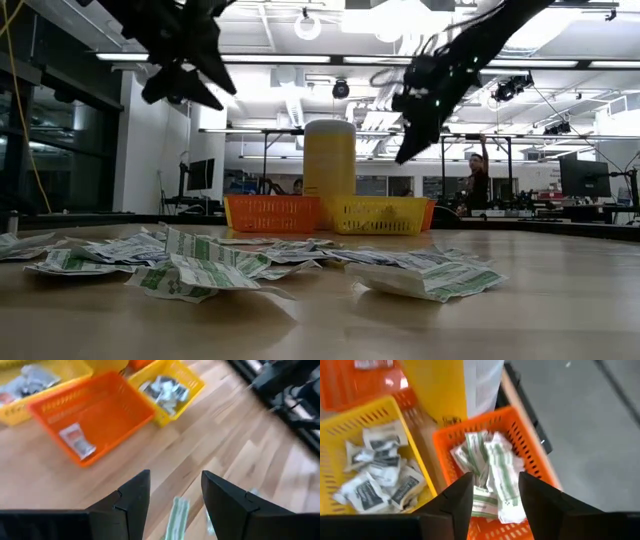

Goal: Pick & Place First Aid Supplies
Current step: Put the green bandage pack into the top orange basket

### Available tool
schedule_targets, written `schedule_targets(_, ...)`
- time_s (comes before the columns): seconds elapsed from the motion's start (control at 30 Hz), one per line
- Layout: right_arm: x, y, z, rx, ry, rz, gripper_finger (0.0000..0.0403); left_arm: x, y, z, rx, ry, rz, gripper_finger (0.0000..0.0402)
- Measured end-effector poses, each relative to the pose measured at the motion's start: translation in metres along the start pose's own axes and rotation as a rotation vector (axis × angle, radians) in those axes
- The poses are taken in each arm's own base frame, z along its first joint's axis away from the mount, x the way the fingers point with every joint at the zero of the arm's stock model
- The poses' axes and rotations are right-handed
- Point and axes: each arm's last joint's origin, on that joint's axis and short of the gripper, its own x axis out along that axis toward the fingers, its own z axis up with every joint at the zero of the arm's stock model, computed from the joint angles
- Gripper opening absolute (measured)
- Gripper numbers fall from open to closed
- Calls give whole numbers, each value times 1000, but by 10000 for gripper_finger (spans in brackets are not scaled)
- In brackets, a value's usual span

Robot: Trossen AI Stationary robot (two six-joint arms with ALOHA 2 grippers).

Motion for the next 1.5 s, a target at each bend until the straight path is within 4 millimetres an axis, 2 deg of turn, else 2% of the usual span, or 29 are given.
schedule_targets(0.13, -24, 12, 9, 0, -41, -43, 152, 7, 4, -8, -17, 94, 48, 176)
schedule_targets(0.27, -47, 29, 17, 51, -89, -29, 152, 24, 3, -18, -106, 228, 36, 176)
schedule_targets(0.33, -55, 39, 19, 100, -100, 19, 152, 36, 2, -25, -138, 303, 12, 176)
schedule_targets(0.47, -61, 68, 25, 166, -112, 225, 150, 56, 5, -39, -144, 404, 20, 176)
schedule_targets(0.57, -57, 96, 29, 148, -78, 300, 144, 63, 7, -43, -142, 422, 43, 176)
schedule_targets(0.73, -48, 147, 36, 26, -49, 249, 115, 65, 7, -43, -113, 427, 38, 176)
schedule_targets(0.87, -43, 180, 40, -9, -63, 185, 73, 65, 7, -44, -89, 434, 33, 176)
schedule_targets(1.03, -32, 213, 44, -14, -98, 194, 7, 65, 7, -44, -76, 438, 32, 176)
schedule_targets(1.17, -17, 236, 42, 4, -82, 205, 4, 65, 7, -45, -63, 446, 27, 176)
schedule_targets(1.5, 42, 282, 26, 0, -3, 294, 1, 65, 7, -45, -94, 462, 16, 176)
